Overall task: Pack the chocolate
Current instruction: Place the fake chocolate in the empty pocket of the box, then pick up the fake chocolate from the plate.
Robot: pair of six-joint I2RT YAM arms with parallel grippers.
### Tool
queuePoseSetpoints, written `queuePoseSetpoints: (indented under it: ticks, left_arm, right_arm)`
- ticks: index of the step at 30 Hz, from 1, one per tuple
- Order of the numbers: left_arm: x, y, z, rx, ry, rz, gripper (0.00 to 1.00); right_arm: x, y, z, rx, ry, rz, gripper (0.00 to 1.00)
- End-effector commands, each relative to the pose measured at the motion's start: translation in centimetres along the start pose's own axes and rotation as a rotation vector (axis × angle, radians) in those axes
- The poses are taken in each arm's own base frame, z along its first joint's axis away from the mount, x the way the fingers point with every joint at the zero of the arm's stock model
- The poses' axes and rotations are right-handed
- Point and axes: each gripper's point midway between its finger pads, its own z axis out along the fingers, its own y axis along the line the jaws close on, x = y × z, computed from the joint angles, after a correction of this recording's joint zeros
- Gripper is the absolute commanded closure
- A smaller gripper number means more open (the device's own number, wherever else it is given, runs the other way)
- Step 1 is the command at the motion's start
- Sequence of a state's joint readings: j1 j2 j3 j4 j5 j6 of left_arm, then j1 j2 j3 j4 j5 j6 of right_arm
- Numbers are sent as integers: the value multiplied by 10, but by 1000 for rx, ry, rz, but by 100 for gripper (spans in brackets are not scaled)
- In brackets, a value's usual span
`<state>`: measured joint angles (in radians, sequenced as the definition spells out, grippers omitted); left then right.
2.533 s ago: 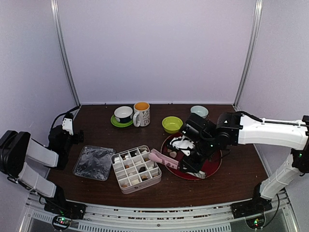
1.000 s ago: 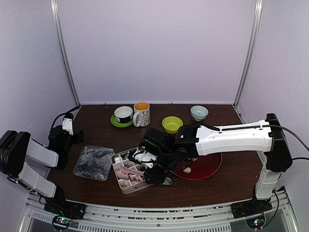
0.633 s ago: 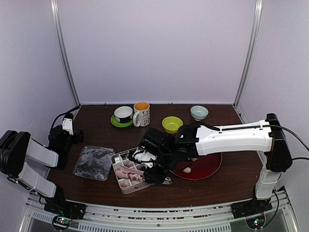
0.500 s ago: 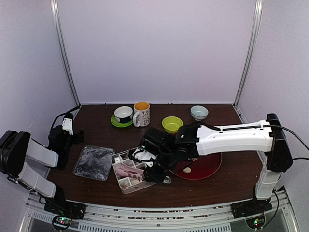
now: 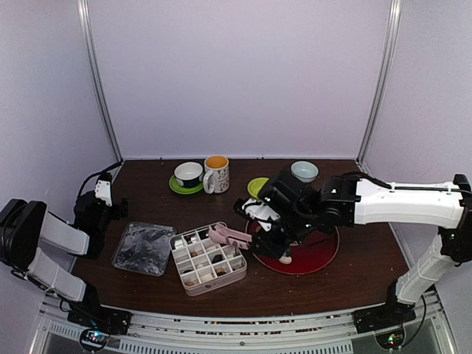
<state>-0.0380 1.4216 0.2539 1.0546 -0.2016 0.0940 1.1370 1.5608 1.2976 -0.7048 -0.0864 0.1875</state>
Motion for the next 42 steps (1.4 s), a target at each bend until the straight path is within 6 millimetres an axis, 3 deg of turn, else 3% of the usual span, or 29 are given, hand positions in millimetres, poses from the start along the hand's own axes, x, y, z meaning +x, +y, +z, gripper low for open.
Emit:
queuePoseSetpoints:
  ticks: [1, 10, 20, 42]
  left_arm:
    - [-18, 7, 3, -26, -64, -26, 2]
    - [-18, 7, 3, -26, -64, -26, 2]
    - [-18, 7, 3, -26, -63, -27, 2]
    - [-18, 7, 3, -25, -64, -26, 2]
  right_arm:
    - [13, -32, -20, 70, -31, 83, 68]
    - [88, -86, -26, 164, 121, 238, 68]
    - [120, -105, -16, 179, 195, 299, 66]
    - [87, -111, 12, 135, 208, 253, 67]
